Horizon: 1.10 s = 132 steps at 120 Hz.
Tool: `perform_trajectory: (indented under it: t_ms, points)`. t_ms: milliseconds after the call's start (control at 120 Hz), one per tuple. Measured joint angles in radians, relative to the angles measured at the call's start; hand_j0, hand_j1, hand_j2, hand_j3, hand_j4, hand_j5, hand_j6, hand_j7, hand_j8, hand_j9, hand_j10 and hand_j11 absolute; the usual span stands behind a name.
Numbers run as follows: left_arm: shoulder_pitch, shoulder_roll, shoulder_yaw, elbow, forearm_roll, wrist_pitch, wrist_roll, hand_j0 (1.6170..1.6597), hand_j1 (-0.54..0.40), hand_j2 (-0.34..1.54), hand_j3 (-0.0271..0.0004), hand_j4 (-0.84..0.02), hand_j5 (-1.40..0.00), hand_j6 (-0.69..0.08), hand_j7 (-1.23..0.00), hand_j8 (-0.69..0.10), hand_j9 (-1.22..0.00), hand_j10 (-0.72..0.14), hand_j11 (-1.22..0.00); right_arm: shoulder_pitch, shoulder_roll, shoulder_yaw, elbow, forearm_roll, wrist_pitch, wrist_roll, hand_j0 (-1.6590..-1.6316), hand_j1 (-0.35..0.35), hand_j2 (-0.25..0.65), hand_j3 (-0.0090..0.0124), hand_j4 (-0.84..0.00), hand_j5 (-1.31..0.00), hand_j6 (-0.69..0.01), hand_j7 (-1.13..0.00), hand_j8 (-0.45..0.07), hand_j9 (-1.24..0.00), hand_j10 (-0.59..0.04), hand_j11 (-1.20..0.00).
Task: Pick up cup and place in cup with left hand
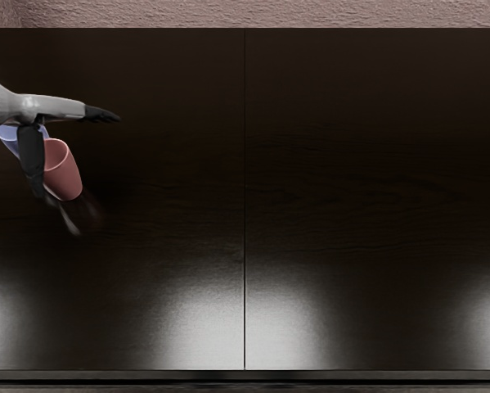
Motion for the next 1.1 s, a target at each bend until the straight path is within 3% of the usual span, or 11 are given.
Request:
perform_trajectory:
  t_ms: [242, 575, 717, 908, 1100]
  points:
    - [0.001, 0.000, 0.054, 0.019, 0.028, 0.065, -0.003, 1.6580, 0.331, 0.00, 0.0000, -0.022, -0.02, -0.024, -0.02, -0.023, -0.02, -0.022, -0.02, 0.000, 0.000, 0.000, 0.000, 0.000, 0.000, 0.000, -1.6581, -0.349, 0.000, 0.0000, 0.000, 0.00, -0.001, 0.00, 0.000, 0.00, 0.000, 0.00]
    - [0.005, -0.009, 0.125, 0.057, 0.031, 0.186, -0.040, 1.6580, 0.330, 0.00, 0.0000, -0.024, -0.02, -0.025, -0.02, -0.025, -0.02, -0.023, -0.02, 0.000, 0.000, 0.000, 0.000, 0.000, 0.000, 0.000, -1.6581, -0.349, 0.000, 0.0000, 0.000, 0.00, -0.001, 0.00, 0.000, 0.00, 0.000, 0.00]
    - [0.011, -0.013, 0.169, 0.077, 0.032, 0.246, -0.071, 1.6580, 0.330, 0.00, 0.0000, -0.024, -0.02, -0.025, -0.02, -0.025, -0.02, -0.023, -0.02, 0.000, 0.000, 0.000, 0.000, 0.000, 0.000, 0.000, -1.6581, -0.349, 0.000, 0.0000, 0.000, 0.00, -0.001, 0.00, 0.000, 0.00, 0.000, 0.00]
    - [0.020, -0.023, 0.231, 0.097, 0.044, 0.333, -0.154, 1.6580, 0.329, 0.01, 0.0000, -0.024, -0.02, -0.026, -0.02, -0.025, -0.02, -0.023, -0.02, 0.000, 0.000, 0.000, 0.000, 0.000, 0.000, 0.000, -1.6581, -0.349, 0.000, 0.0000, 0.000, 0.00, -0.001, 0.00, 0.000, 0.00, 0.000, 0.00]
    - [0.031, -0.024, 0.272, 0.103, 0.074, 0.436, -0.177, 1.6580, 0.325, 0.01, 0.0000, -0.028, -0.03, -0.030, -0.03, -0.029, -0.03, -0.027, -0.03, 0.000, 0.000, 0.000, 0.000, 0.000, 0.000, 0.000, -1.6581, -0.349, 0.000, 0.0000, 0.000, 0.00, -0.001, 0.00, 0.000, 0.00, 0.000, 0.00]
